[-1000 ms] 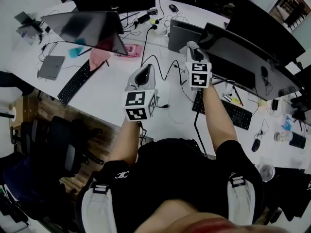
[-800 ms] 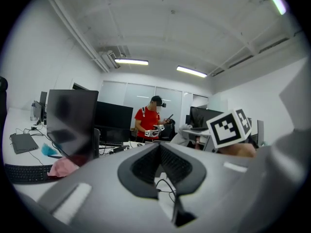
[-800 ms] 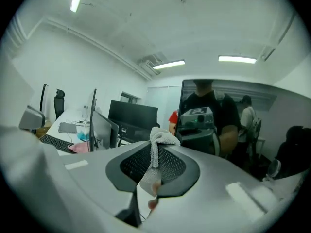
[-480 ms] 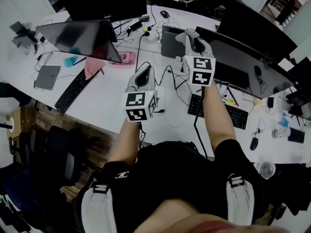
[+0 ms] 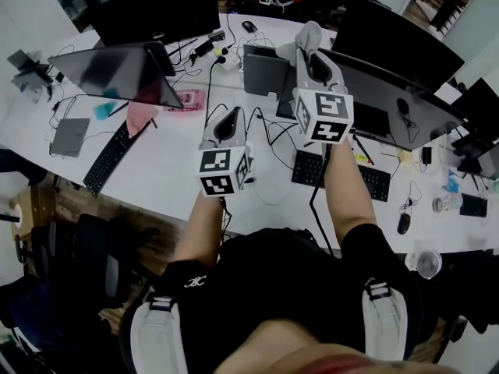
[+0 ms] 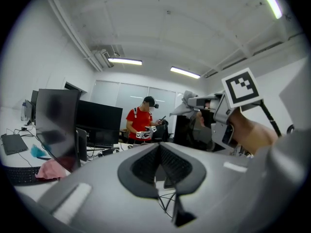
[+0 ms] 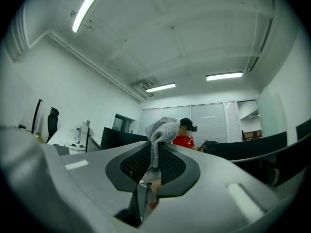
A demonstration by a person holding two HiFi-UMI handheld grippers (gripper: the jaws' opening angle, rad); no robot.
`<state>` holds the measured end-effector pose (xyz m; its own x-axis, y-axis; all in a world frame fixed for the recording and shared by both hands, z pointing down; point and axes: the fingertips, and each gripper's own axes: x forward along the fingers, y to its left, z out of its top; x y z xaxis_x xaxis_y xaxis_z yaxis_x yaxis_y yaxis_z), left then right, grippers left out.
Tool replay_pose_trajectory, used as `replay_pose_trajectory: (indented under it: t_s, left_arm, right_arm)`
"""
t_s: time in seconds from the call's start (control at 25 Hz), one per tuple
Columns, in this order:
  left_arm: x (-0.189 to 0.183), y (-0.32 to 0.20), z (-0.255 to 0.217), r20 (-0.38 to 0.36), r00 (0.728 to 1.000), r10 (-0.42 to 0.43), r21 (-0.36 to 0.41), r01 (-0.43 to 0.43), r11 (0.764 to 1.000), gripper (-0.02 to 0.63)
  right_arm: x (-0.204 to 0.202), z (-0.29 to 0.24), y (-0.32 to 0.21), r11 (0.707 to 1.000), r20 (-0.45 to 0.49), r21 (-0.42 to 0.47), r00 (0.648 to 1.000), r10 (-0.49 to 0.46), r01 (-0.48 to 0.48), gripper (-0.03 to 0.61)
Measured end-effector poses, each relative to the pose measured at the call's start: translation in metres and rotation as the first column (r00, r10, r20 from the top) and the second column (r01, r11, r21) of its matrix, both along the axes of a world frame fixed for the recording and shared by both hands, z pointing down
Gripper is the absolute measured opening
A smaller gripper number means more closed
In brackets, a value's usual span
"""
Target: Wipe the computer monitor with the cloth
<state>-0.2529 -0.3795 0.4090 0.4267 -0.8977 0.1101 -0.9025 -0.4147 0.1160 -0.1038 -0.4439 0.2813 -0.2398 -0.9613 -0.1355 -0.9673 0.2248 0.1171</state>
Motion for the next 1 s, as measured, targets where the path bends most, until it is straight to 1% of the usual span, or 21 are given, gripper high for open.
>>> replay_pose_trajectory:
  t_s: [0.24, 0.44, 0.6, 0.8, 0.88, 1.0]
  left_arm:
    - [0.040, 0.007, -0.012, 0.003, 0.999, 0.050, 0.020, -0.050, 0.999, 0.051]
    - [0.083, 0.014, -0.028, -0.003, 0.995, 0.101, 0.051, -0.100, 0.994, 0.051]
    - [0.123, 0.023, -0.037, -0.015, 0.989, 0.150, 0.074, -0.149, 0.986, 0.051]
    - [0.178, 0.034, -0.039, -0.002, 0.976, 0.219, 0.086, -0.218, 0.972, 0.051]
    - [0.198, 0.039, -0.039, 0.009, 0.970, 0.245, 0.095, -0.244, 0.965, 0.051]
    - [0.224, 0.044, -0.043, 0.019, 0.961, 0.276, 0.108, -0.276, 0.955, 0.051]
  right_arm:
    - [0.042, -0.013, 0.039, 0.999, 0.029, 0.041, 0.999, 0.024, -0.026, 0.029]
    - [0.099, -0.009, 0.076, 0.994, 0.063, 0.048, 0.993, 0.095, -0.099, 0.029]
    - [0.159, 0.002, 0.111, 0.977, 0.071, 0.045, 0.976, 0.204, -0.207, 0.029]
    - [0.227, 0.030, 0.143, 0.949, 0.069, -0.007, 0.946, 0.316, -0.316, 0.028]
    - [0.246, 0.041, 0.153, 0.939, 0.055, -0.020, 0.938, 0.343, -0.343, 0.028]
    - [0.268, 0.045, 0.163, 0.933, 0.074, -0.029, 0.930, 0.359, -0.358, 0.028]
